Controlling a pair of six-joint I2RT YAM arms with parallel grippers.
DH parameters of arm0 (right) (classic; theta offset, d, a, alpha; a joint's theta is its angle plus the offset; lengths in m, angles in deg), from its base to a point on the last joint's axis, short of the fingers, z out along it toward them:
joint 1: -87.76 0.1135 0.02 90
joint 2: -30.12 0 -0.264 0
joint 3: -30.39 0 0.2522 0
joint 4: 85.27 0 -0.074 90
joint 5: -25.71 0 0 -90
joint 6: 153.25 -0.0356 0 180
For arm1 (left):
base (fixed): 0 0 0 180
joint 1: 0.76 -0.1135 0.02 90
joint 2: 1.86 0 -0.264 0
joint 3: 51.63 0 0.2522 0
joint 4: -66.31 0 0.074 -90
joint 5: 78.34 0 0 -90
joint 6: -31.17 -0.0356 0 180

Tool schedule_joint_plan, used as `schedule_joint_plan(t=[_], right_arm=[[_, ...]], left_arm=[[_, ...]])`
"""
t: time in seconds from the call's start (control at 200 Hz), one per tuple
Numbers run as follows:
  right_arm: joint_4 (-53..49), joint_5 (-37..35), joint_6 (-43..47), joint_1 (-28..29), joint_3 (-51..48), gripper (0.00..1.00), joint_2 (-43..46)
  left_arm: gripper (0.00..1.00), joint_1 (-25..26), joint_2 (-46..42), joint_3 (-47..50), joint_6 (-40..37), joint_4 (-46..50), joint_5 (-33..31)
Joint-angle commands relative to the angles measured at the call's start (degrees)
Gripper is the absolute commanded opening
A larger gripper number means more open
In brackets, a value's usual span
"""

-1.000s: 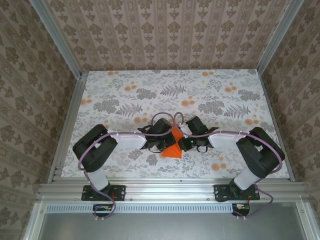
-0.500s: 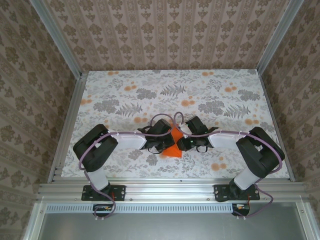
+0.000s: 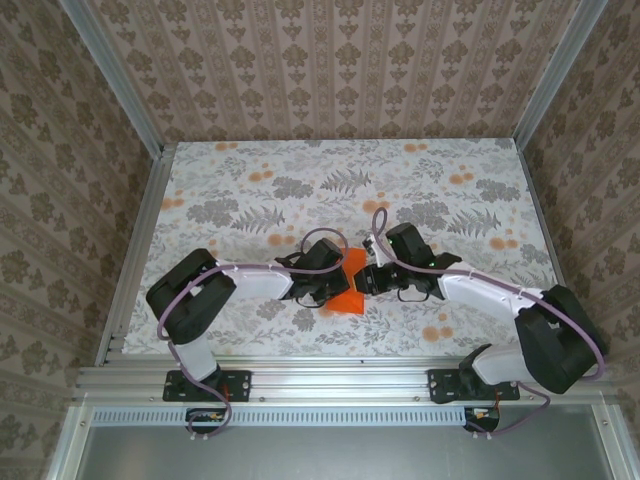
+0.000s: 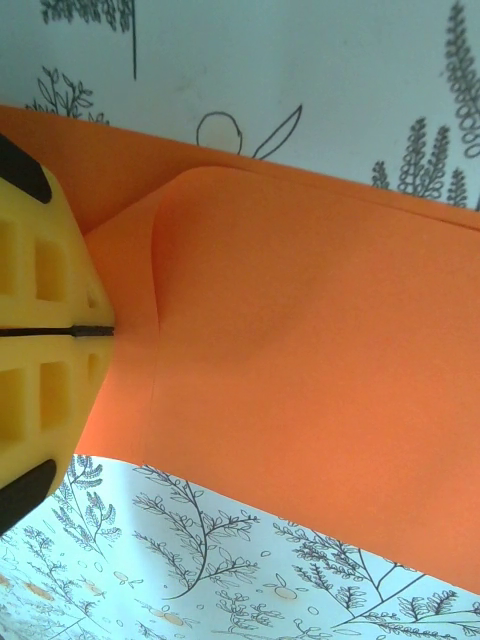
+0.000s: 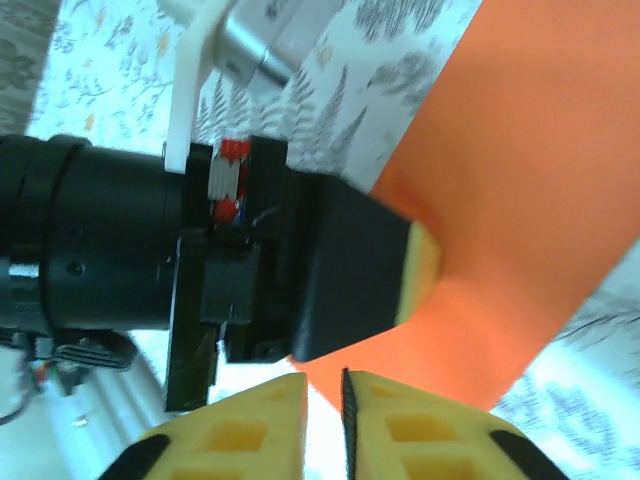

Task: Fold a paper plane with a square sheet of paper (pick it up from the middle)
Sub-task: Fold the triangle a second time at the center of the table.

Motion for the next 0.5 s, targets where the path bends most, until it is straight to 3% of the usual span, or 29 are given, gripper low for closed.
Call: schedule_joint_plan(t=[0.0, 0.225, 0.495], right_arm=[[0.23, 7.82, -6.5, 0.07, -1.19, 0.13, -3.35], [-1.81, 10.02, -6.86, 0.17, 1.32, 0.12, -10.87], [-7.64, 6.42, -3.92, 0.07, 4.36, 0.13, -16.79]], left_arm=[[0.09, 0.47, 1.32, 1.65, 0.45, 3.97, -1.26], [0.09, 0.43, 1.35, 1.43, 0.16, 4.41, -1.21], [0.08, 0.4, 0.52, 1.52, -0.33, 5.7, -1.85]])
